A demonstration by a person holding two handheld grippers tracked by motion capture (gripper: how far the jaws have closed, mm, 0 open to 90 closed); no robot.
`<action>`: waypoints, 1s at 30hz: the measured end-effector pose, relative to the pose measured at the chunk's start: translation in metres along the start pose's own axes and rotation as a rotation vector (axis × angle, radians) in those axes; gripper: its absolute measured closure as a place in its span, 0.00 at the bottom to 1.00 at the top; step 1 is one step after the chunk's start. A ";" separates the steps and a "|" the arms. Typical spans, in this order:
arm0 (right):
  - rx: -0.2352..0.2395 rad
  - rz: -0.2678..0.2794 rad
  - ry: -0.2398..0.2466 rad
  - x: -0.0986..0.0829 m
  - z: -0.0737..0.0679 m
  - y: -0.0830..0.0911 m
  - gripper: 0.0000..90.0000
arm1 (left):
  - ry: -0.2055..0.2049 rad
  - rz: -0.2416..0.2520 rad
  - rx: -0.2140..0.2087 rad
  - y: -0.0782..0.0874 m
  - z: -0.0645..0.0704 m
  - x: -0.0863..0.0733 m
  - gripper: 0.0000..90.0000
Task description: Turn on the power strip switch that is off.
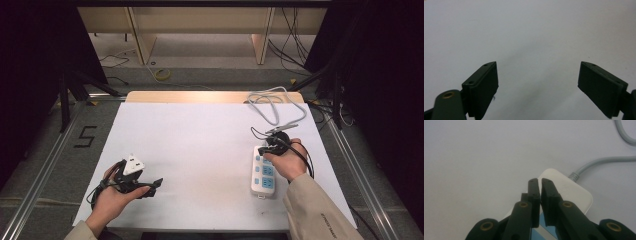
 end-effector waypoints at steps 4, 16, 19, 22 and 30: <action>0.017 0.013 0.014 0.000 0.000 0.004 0.90 | 0.001 0.001 0.002 0.000 0.000 0.000 0.18; 0.042 0.062 0.037 -0.006 0.000 0.015 0.76 | 0.000 -0.006 0.001 0.001 -0.001 -0.001 0.18; 0.050 0.084 0.035 -0.010 -0.001 0.020 0.70 | -0.001 -0.006 0.002 0.001 -0.001 -0.001 0.18; 0.060 0.116 0.041 -0.015 0.000 0.023 0.65 | -0.003 -0.008 0.003 0.001 -0.001 -0.001 0.18; 0.090 0.196 0.104 -0.023 -0.001 0.032 0.50 | 0.001 -0.005 0.003 0.000 -0.001 -0.001 0.18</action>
Point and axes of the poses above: each handheld gripper's, and its own axes: y roughly backward along the jaws, x roughly out of its top, z roughly to its right, the point moved 5 cm from there along -y, roughly forward along the jaws, and after that the axes turned 1 degree about -z, right-handed, at the moved point
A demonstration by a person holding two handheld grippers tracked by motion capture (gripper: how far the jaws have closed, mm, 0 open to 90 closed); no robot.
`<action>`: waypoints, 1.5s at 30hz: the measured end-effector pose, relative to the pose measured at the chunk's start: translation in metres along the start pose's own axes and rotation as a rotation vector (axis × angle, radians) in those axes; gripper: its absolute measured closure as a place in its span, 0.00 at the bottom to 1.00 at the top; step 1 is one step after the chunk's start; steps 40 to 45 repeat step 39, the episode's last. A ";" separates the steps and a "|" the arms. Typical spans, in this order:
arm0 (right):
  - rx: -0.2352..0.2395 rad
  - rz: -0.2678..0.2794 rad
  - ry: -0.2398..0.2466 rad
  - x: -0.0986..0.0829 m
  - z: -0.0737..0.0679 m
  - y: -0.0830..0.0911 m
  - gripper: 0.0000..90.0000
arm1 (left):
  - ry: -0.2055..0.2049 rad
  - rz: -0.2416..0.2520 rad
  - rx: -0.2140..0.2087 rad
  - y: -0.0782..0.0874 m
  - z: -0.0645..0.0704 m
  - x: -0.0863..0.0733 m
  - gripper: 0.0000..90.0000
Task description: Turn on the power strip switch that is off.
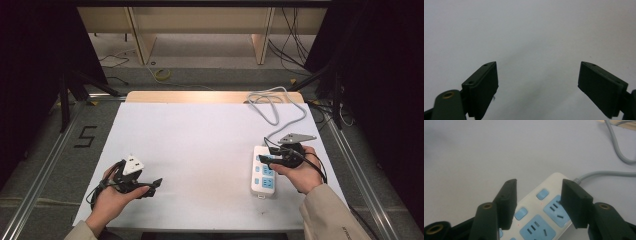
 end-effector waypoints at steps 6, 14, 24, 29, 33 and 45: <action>-0.006 0.047 -0.002 -0.007 -0.001 0.008 0.42 | 0.003 0.002 0.003 0.000 0.000 0.000 0.18; -0.008 0.077 -0.017 -0.028 0.000 0.016 0.36 | 0.002 0.001 0.004 0.001 0.000 0.000 0.18; -0.023 0.097 -0.023 -0.044 0.004 0.026 0.35 | 0.005 0.001 0.003 0.001 -0.001 -0.001 0.18; -0.019 0.108 -0.024 -0.049 0.004 0.029 0.34 | 0.003 0.003 0.003 0.001 0.000 -0.001 0.18; -0.019 0.108 -0.022 -0.052 0.003 0.031 0.33 | 0.003 0.002 0.002 0.001 0.000 -0.001 0.18; -0.017 0.126 -0.024 -0.053 0.003 0.033 0.31 | 0.004 -0.002 -0.004 0.000 0.001 -0.001 0.18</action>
Point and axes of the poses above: each handheld gripper's, and its own axes: y roughly backward along the jaws, x roughly out of its top, z roughly to its right, the point moved 5 cm from there along -y, roughly forward along the jaws, and after that the axes turned 1 degree about -z, right-handed, at the moved point
